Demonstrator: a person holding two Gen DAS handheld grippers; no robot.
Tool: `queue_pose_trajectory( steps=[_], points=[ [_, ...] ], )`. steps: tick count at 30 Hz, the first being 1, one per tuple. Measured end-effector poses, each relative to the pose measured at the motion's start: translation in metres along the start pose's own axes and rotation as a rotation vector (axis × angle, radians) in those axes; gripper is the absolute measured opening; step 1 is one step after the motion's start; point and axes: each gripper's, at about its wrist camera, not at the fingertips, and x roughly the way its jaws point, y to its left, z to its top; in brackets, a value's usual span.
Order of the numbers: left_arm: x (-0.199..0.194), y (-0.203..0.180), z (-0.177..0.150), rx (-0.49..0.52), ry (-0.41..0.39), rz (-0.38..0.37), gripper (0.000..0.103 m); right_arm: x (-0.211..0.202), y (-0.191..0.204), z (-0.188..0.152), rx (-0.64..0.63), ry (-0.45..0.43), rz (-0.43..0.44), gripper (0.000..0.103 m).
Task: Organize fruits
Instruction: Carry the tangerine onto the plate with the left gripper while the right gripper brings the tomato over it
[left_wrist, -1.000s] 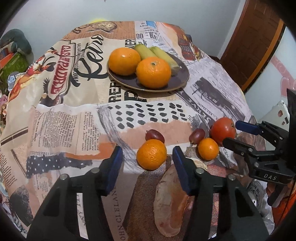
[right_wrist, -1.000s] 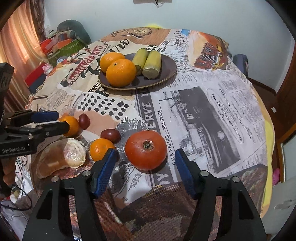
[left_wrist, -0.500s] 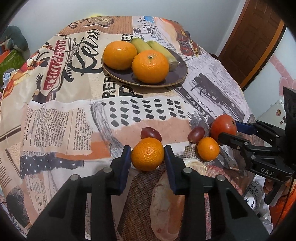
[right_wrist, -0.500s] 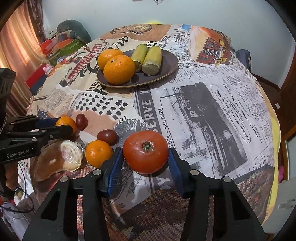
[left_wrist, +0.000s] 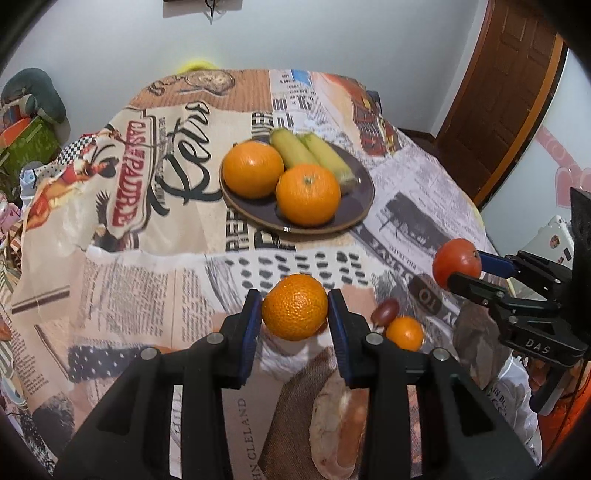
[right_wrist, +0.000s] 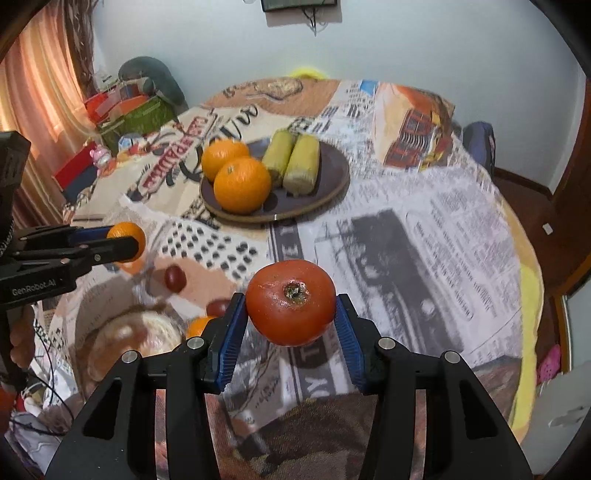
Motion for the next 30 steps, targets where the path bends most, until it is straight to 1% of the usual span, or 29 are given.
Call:
queue_pose_trajectory(
  steps=[6, 11, 24, 30],
  points=[
    [-0.005, 0.003, 0.018, -0.003, -0.041, 0.004, 0.036, -0.006, 0.001, 0.02, -0.016, -0.052, -0.009, 0.045],
    [-0.005, 0.005, 0.035, -0.004, -0.074, 0.004, 0.036, -0.004, 0.0, 0.036, -0.022, -0.081, -0.007, 0.045],
    [0.019, 0.014, 0.079, -0.001, -0.104, 0.0, 0.036, 0.021, -0.012, 0.073, -0.029, -0.111, -0.02, 0.045],
    [0.03, 0.016, 0.103, 0.018, -0.122, 0.02, 0.036, 0.038, -0.019, 0.087, -0.026, -0.114, -0.024, 0.045]
  ],
)
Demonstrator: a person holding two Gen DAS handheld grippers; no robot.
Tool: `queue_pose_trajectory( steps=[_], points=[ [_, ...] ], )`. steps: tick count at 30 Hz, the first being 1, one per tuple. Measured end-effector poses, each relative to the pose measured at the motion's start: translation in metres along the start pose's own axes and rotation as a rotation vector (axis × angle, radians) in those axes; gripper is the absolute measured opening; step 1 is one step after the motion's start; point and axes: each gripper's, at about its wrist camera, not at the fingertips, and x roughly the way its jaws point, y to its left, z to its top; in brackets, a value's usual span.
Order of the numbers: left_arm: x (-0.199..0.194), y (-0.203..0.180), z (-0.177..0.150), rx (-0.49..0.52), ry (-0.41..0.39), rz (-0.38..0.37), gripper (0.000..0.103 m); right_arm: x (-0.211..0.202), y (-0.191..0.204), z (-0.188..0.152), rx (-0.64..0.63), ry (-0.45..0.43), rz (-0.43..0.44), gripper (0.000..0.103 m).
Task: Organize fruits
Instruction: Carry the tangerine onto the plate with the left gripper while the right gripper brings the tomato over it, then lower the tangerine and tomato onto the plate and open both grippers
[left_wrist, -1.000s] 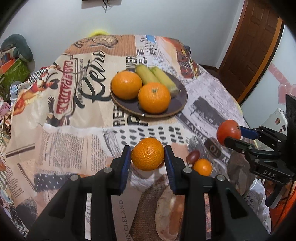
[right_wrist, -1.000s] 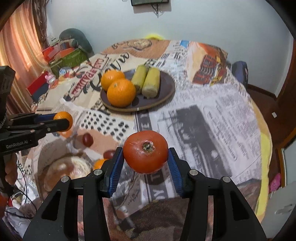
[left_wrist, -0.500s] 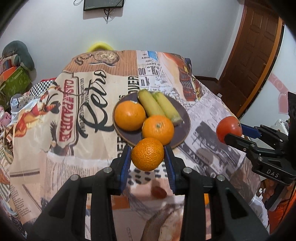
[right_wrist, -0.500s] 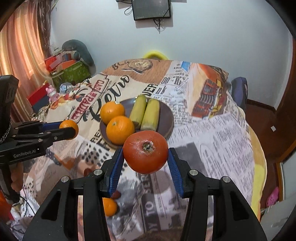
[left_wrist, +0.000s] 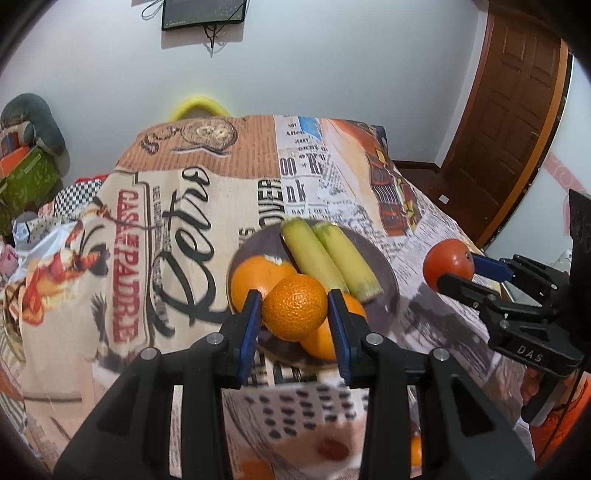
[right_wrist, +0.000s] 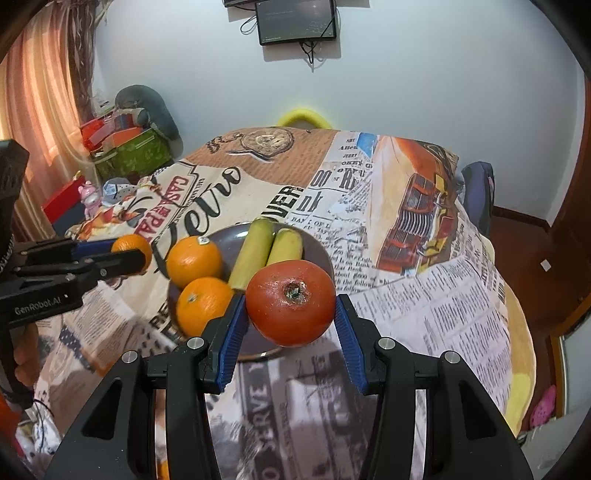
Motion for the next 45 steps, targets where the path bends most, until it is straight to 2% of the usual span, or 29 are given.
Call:
queue_pose_trajectory(
  steps=[11, 20, 27, 35, 38, 45],
  points=[
    [0.038, -0.002, 0.03, 0.001, 0.0, -0.016, 0.036, 0.043, -0.012, 0.023, -0.025, 0.016, -0.024, 0.045],
    [0.075, -0.009, 0.029, -0.002, 0.05, -0.028, 0.036, 0.075, -0.016, 0.03, -0.015, 0.05, -0.015, 0.045],
    [0.084, -0.006, 0.027, -0.01, 0.056, -0.025, 0.036, 0.093, -0.018, 0.028, -0.02, 0.092, -0.032, 0.045],
    [0.086, -0.01, 0.026, 0.001, 0.056, -0.017, 0.037, 0.095, -0.019, 0.028, -0.017, 0.113, -0.025, 0.049],
    [0.084, -0.009, 0.027, -0.007, 0.061, -0.026, 0.039, 0.092, -0.016, 0.027, -0.039, 0.108, -0.04, 0.059],
    [0.069, -0.008, 0.026, -0.023, 0.049, -0.029, 0.039, 0.071, -0.014, 0.026, -0.033, 0.083, -0.036, 0.06]
  ],
)
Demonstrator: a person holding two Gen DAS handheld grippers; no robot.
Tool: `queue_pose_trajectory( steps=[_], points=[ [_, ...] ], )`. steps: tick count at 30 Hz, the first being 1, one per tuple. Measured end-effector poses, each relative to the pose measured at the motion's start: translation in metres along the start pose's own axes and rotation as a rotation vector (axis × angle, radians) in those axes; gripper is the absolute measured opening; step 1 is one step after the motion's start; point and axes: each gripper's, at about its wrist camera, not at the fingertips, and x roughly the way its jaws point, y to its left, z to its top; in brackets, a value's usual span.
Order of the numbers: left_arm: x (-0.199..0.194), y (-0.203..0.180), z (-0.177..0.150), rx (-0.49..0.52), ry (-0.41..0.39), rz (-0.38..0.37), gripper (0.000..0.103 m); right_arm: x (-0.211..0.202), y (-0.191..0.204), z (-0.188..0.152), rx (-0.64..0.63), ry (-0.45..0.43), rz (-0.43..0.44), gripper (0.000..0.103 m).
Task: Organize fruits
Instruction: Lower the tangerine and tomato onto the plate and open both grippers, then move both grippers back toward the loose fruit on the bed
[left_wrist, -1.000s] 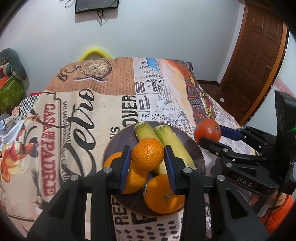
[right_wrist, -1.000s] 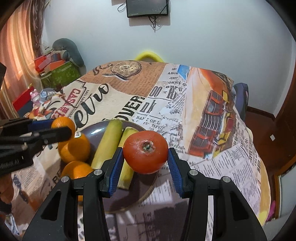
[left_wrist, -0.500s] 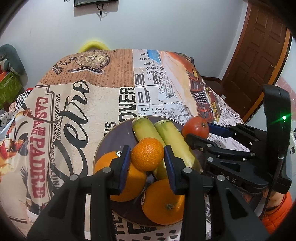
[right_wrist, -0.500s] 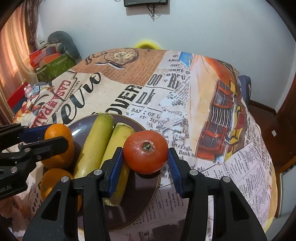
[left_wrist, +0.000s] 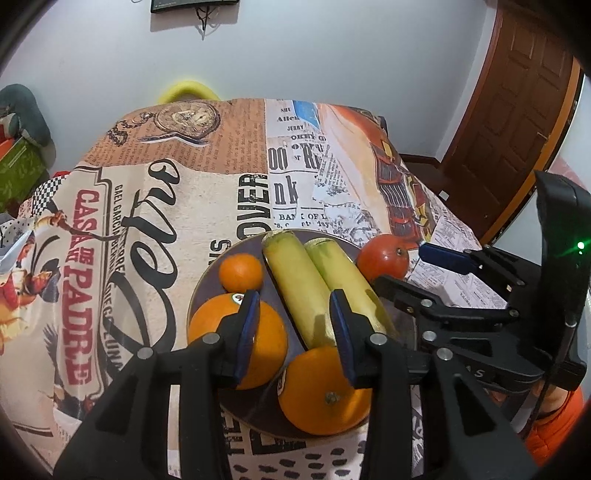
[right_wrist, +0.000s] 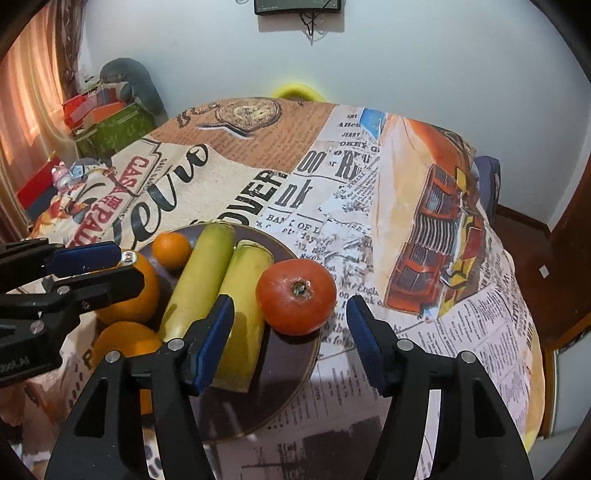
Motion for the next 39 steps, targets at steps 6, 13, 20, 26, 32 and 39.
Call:
queue_pose_trajectory(
  steps=[6, 13, 20, 26, 32, 39],
  points=[
    [-0.03, -0.001, -0.003, -0.003, -0.032, 0.008, 0.039, -0.033, 0.003, -0.005, 0.018, -0.04, 0.002, 0.06],
    [-0.075, -0.004, -0.01, -0.002, -0.079, 0.027, 0.039, -0.081, 0.015, -0.011, 0.005, -0.097, -0.007, 0.06],
    [-0.124, -0.007, -0.025, -0.001, -0.129, 0.045, 0.044, -0.125, 0.033, -0.021, -0.017, -0.146, -0.018, 0.06],
    [-0.157, -0.011, -0.045, 0.016, -0.155, 0.069, 0.058, -0.149, 0.048, -0.038, -0.029, -0.153, -0.018, 0.064],
    [-0.167, -0.013, -0.072, 0.025, -0.129, 0.074, 0.064, -0.157, 0.065, -0.059, -0.052, -0.125, -0.005, 0.064],
    [-0.15, -0.012, -0.112, 0.022, -0.022, 0.055, 0.065, -0.154, 0.076, -0.084, -0.049, -0.085, 0.015, 0.064]
  ],
)
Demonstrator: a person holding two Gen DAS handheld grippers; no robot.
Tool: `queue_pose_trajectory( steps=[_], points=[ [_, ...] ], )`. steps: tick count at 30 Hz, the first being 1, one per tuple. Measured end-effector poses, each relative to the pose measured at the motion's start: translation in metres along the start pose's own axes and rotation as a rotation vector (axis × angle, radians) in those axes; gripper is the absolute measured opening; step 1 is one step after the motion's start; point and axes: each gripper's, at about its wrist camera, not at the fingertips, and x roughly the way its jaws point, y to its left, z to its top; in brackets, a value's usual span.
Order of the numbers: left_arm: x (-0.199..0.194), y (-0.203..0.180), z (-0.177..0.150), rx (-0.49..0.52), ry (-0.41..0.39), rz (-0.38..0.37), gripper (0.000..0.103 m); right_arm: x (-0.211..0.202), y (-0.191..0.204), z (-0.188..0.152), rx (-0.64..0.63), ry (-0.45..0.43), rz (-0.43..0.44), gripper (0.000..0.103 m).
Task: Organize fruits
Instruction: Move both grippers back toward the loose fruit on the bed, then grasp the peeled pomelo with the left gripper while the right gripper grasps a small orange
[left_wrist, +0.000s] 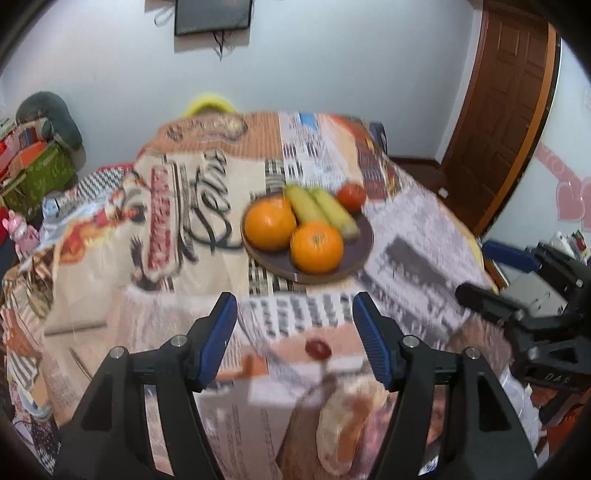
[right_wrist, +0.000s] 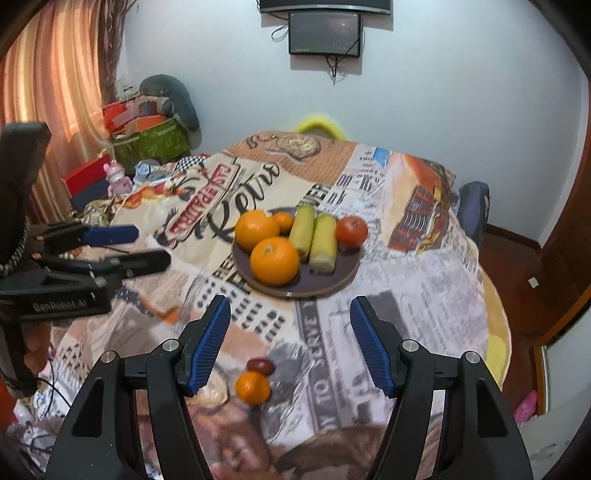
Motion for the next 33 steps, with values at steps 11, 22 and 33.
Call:
queue_pose_trajectory(
  steps=[11, 22, 33],
  points=[
    [0.041, -0.019, -0.064, 0.046, 0.197, -0.036, 0.065, 0.002, -0.001, -0.032, 0.029, 0.056, -0.002, 0.064],
    [0.054, -0.036, -0.085, 0.059, 0.268, -0.101, 0.067, 0.012, -0.002, -0.047, 0.062, 0.093, 0.021, 0.064],
    [0.064, -0.026, -0.084, 0.035, 0.219, -0.059, 0.047, 0.027, -0.002, -0.056, 0.073, 0.138, 0.038, 0.064]
  ],
)
